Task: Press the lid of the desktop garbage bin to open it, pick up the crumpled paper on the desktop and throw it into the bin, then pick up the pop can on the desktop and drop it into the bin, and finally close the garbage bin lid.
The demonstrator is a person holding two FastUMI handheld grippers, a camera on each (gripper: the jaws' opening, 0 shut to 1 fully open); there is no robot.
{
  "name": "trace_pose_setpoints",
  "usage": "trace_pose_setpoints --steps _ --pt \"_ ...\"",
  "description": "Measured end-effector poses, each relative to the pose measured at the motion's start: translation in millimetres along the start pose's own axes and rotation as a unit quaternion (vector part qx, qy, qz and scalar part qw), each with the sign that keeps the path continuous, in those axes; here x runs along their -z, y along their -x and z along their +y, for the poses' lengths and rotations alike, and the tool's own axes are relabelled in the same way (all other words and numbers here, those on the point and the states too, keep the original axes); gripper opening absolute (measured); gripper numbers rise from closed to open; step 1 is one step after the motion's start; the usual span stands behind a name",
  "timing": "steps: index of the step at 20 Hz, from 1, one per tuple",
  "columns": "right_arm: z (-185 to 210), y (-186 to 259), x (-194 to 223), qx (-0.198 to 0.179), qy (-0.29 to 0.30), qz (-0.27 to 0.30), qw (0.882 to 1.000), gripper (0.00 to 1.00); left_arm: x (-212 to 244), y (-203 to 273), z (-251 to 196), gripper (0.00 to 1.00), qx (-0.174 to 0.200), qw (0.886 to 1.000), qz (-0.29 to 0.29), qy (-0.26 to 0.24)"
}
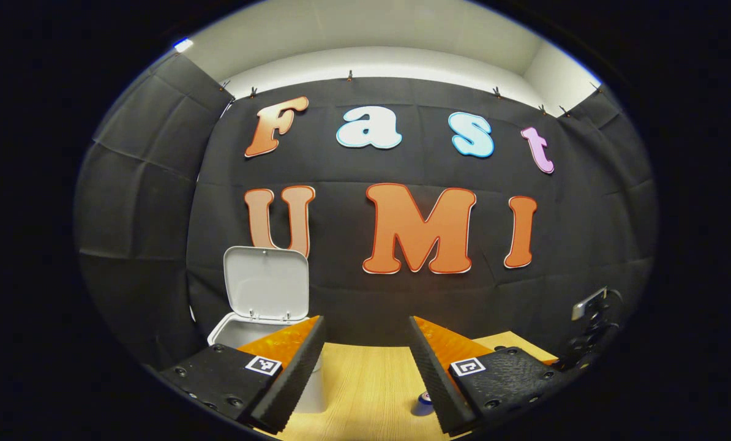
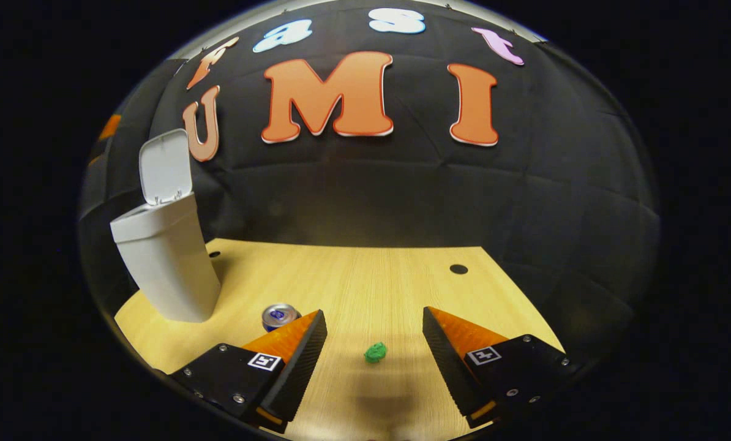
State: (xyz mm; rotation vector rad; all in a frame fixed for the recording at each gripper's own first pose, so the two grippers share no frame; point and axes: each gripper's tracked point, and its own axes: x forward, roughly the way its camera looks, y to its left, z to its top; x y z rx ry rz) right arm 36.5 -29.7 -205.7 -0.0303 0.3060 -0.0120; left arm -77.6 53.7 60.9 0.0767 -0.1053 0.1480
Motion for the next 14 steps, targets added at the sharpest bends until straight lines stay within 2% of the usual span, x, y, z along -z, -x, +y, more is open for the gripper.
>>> trace_pose_setpoints --steps 4,11,14 --pt "-4 -25 46 0.001 0.015 0.049 0.999 0.94 -5 14 -1 0.85 -0.007 1.0 0.001 -0.014" --pt "-4 -65 80 0.004 0.031 0.09 0.995 0.95 -4 34 7 0.85 -0.028 0.999 0.016 -0.027" --pt "-6 -77 95 0.01 0.033 0.118 0.992 0.89 1 42 7 0.86 -0.032 0.999 0.027 -0.035"
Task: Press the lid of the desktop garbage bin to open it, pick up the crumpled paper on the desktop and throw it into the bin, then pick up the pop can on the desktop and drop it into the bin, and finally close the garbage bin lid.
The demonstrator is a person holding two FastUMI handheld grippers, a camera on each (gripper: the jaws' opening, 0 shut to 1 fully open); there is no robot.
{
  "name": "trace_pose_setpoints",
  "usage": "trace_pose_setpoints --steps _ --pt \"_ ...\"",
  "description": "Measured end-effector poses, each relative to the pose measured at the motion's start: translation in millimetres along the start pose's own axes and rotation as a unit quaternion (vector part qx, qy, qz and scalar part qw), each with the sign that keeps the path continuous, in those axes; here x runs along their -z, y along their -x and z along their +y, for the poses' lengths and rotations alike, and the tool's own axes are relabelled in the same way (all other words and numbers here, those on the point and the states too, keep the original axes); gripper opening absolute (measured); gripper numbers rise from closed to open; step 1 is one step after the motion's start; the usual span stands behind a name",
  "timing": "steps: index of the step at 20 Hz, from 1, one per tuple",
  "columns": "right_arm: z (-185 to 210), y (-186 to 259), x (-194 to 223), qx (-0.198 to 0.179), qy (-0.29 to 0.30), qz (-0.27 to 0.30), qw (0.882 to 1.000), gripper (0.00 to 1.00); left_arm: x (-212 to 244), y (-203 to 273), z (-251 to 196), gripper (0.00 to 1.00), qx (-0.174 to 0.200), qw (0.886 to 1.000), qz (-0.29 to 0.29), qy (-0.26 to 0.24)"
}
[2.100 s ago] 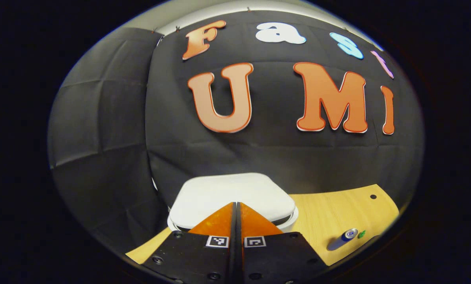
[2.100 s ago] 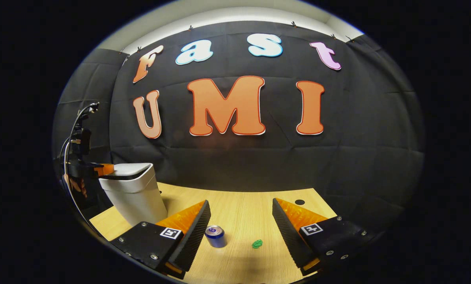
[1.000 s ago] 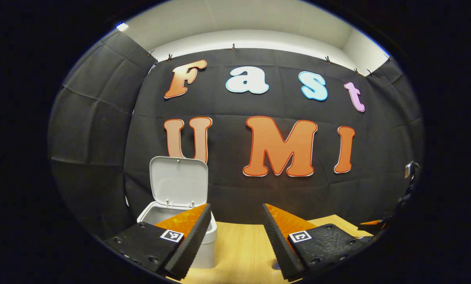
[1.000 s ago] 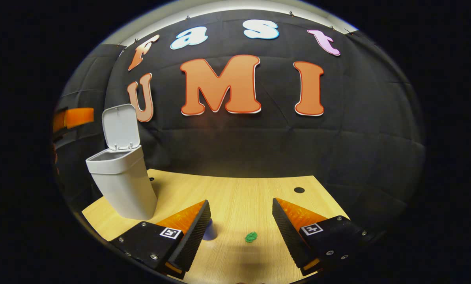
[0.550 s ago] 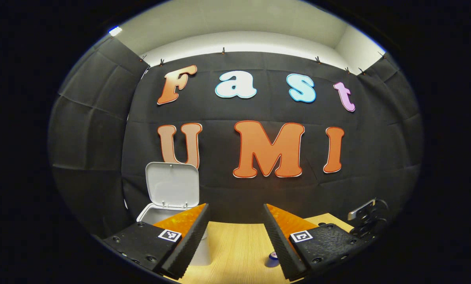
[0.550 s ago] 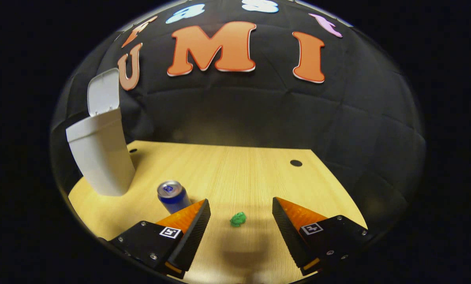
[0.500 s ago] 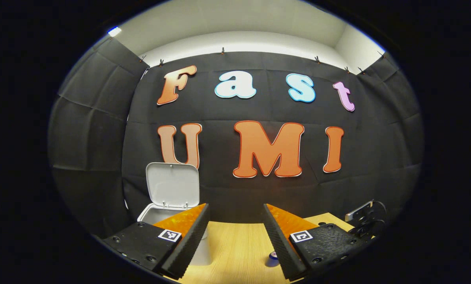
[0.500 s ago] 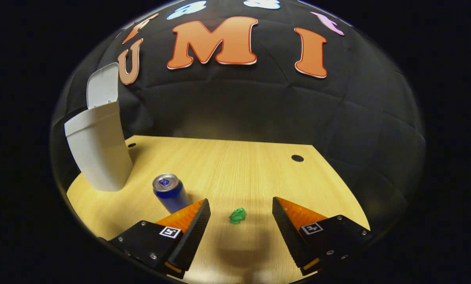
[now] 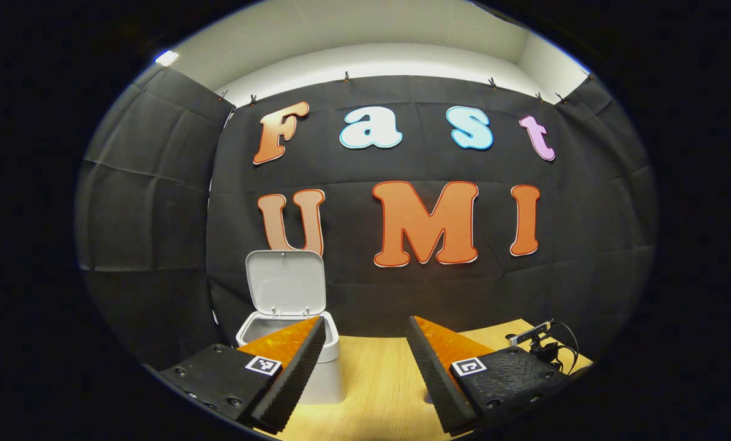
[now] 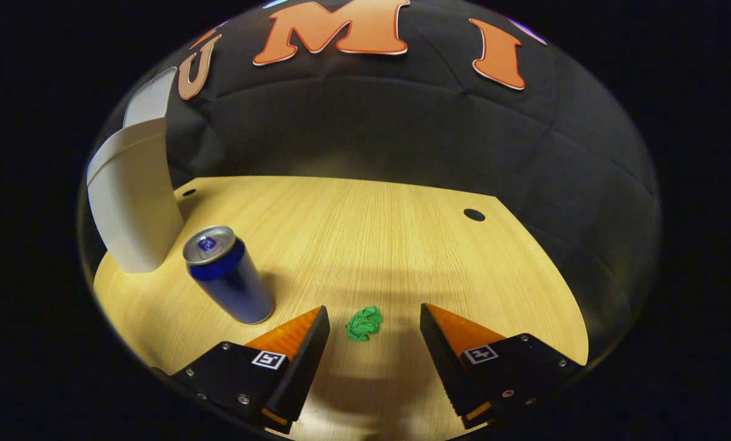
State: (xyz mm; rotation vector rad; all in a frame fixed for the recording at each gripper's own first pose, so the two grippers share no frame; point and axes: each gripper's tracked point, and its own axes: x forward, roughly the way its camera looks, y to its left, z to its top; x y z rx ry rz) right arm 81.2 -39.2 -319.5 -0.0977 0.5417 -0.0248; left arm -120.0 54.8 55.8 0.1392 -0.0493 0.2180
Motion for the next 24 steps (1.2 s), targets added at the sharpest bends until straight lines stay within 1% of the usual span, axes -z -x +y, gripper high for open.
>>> trace_pose_setpoints --steps 1,4,5,7,8,9,10,11,12,13,14,16,18,24 --pt "-1 -5 4 0.003 0.003 0.006 1.0 0.88 0 2 2 0.86 -0.001 1.0 0.002 -0.003" --pt "-2 -19 15 0.007 0.012 0.025 1.0 0.76 5 10 7 0.86 -0.007 1.0 0.012 -0.009" --pt "0 -23 19 0.008 0.013 0.032 0.999 0.74 7 11 9 0.87 -0.009 1.0 0.016 -0.009" --pt "-1 -29 28 0.011 0.018 0.049 0.999 0.65 11 15 11 0.86 -0.012 1.0 0.023 -0.01" --pt "2 -31 34 0.009 0.02 0.057 0.998 0.66 14 15 12 0.86 -0.013 1.0 0.026 -0.011" --pt "5 -32 33 0.005 0.018 0.058 0.998 0.53 15 17 13 0.87 -0.013 0.999 0.03 -0.012" --pt "7 -32 34 0.002 0.018 0.06 0.998 0.44 17 17 14 0.87 -0.014 0.999 0.032 -0.012" --pt "9 -31 35 -0.001 0.019 0.061 0.998 0.38 17 18 14 0.86 -0.013 0.999 0.034 -0.011" --pt "11 -31 36 -0.002 0.02 0.062 0.998 0.27 18 19 14 0.86 -0.013 0.999 0.035 -0.01" --pt "10 -29 36 0.0 0.023 0.062 0.998 0.2 18 19 15 0.86 -0.013 0.999 0.036 -0.01" --pt "10 -27 34 -0.002 0.023 0.06 0.998 0.09 20 19 14 0.86 -0.011 0.999 0.035 -0.009" --pt "16 -25 33 -0.018 0.02 0.06 0.998 0.04 20 19 12 0.86 -0.005 0.999 0.036 -0.007" --pt "14 -19 27 -0.02 0.019 0.05 0.998 0.02 24 18 10 0.86 0.001 0.999 0.038 -0.004" --pt "10 13 -14 -0.032 -0.004 0.001 0.999 0.01 27 18 11 0.86 0.014 0.999 0.039 0.008"
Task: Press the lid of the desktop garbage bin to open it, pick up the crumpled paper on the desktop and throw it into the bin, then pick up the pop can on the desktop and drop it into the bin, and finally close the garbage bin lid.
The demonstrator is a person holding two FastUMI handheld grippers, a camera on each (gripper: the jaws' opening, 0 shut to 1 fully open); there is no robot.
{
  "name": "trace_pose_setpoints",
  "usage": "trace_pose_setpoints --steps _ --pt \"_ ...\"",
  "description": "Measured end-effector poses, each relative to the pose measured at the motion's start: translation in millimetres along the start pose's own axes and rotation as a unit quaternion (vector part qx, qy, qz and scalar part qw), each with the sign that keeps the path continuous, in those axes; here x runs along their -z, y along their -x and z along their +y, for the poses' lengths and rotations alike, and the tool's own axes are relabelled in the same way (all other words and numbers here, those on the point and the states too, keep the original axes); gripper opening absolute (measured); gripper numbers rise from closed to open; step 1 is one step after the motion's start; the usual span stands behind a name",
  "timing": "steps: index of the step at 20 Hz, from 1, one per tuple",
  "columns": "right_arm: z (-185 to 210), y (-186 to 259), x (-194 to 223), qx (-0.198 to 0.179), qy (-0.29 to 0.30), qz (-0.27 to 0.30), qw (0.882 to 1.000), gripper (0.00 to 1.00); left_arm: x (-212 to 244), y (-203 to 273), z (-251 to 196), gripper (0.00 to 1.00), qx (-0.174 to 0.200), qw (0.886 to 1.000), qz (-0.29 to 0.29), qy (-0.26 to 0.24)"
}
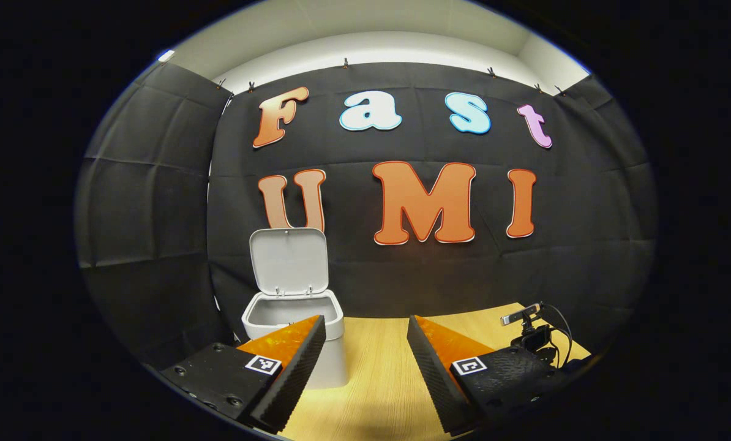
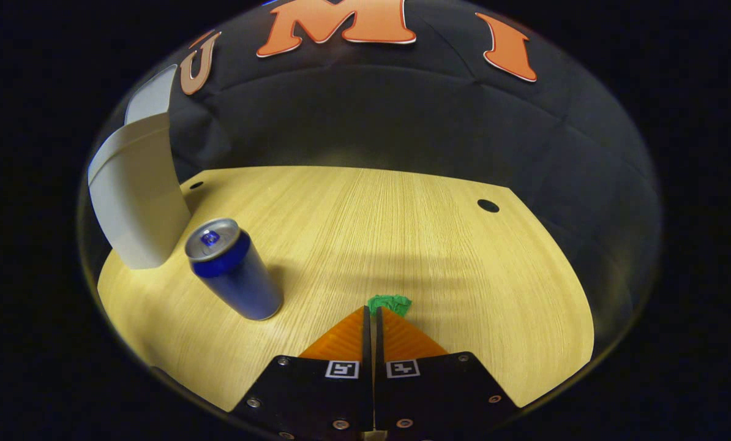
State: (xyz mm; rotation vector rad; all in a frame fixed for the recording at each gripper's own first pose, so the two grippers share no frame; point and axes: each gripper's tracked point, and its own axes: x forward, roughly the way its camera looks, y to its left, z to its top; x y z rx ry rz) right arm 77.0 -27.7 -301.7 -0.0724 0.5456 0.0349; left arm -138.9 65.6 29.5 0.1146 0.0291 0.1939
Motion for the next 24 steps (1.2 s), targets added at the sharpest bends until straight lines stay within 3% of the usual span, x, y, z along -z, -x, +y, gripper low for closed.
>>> trace_pose_setpoints --steps 9,12,17,21,23,24 --pt "9 72 -84 -0.021 -0.005 -0.107 0.994 0.01 2 -4 19 0.86 0.004 1.0 -0.009 0.029" --pt "-1 68 -77 -0.006 0.002 -0.094 0.996 0.01 1 -3 29 0.86 -0.004 1.0 -0.01 0.023" --pt "1 90 -61 -0.012 0.005 -0.097 0.995 0.01 11 -2 39 0.86 -0.013 1.0 0.005 0.017" --pt "6 47 -28 -0.017 0.006 -0.045 0.999 0.01 20 -11 36 0.86 -0.015 0.999 0.021 0.024" --pt "3 18 -9 -0.008 0.026 -0.013 1.0 0.06 18 -13 27 0.86 -0.008 1.0 0.023 0.008" --pt "0 10 -6 0.002 0.036 -0.012 0.999 0.17 17 -13 25 0.86 -0.005 1.0 0.022 -0.002"
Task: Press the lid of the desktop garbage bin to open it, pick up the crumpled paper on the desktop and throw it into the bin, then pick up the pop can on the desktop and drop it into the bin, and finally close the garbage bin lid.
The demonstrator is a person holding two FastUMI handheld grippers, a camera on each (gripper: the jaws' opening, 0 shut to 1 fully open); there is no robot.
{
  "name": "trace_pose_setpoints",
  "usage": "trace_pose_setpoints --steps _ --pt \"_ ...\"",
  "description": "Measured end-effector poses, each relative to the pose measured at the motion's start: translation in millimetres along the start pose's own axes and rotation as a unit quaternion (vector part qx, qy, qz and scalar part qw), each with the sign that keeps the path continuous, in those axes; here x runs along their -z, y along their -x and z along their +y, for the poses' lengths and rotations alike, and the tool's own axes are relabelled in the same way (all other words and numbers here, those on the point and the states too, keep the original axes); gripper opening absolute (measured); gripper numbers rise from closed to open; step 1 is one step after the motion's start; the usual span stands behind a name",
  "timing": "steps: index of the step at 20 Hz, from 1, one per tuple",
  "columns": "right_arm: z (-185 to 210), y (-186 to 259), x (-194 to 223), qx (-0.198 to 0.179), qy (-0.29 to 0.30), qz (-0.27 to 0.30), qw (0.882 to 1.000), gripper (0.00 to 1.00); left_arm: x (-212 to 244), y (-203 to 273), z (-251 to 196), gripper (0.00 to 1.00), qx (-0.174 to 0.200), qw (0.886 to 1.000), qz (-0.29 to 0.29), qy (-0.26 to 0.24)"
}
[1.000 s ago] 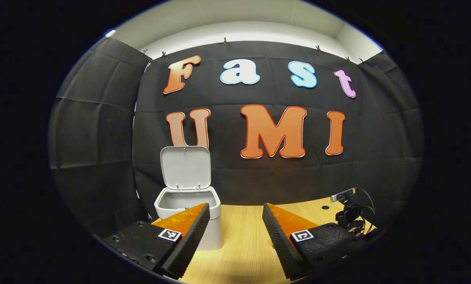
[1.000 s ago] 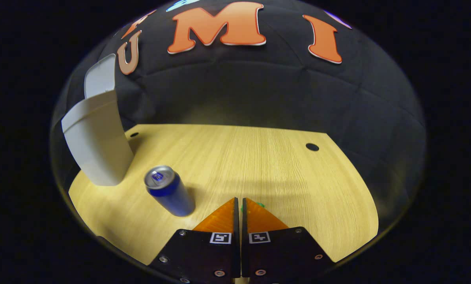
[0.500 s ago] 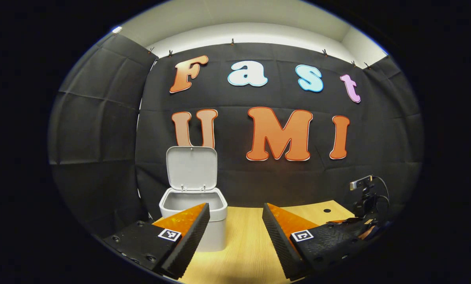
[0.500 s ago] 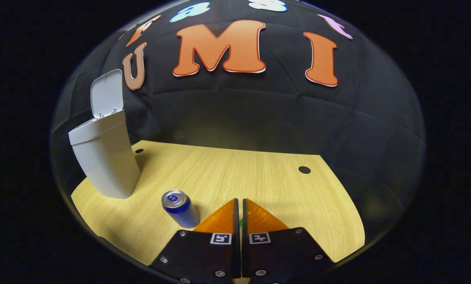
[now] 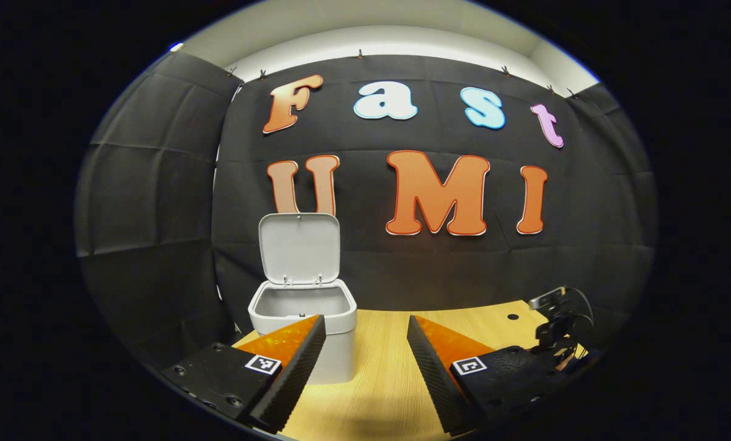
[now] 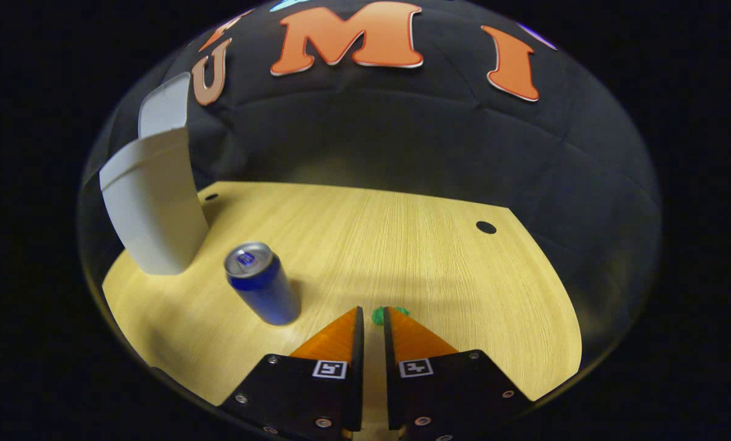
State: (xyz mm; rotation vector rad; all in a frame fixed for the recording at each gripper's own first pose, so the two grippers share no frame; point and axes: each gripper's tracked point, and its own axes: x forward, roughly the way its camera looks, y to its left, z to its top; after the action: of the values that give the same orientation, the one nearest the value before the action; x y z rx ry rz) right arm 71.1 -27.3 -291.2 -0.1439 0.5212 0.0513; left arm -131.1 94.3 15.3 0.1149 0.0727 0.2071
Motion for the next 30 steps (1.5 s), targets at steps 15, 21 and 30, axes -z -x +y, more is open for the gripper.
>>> trace_pose_setpoints --steps 15,21,30 --pt "-11 -74 38 0.016 -0.04 0.067 0.997 0.43 10 -6 -2 0.87 -0.012 0.999 0.028 -0.033" --pt "-17 -70 32 0.025 -0.059 0.059 0.996 0.04 12 -4 -5 0.86 -0.005 0.999 0.032 -0.031" --pt "-24 -56 20 0.017 -0.084 0.039 0.996 0.02 18 -5 -11 0.86 0.007 0.999 0.038 -0.027"
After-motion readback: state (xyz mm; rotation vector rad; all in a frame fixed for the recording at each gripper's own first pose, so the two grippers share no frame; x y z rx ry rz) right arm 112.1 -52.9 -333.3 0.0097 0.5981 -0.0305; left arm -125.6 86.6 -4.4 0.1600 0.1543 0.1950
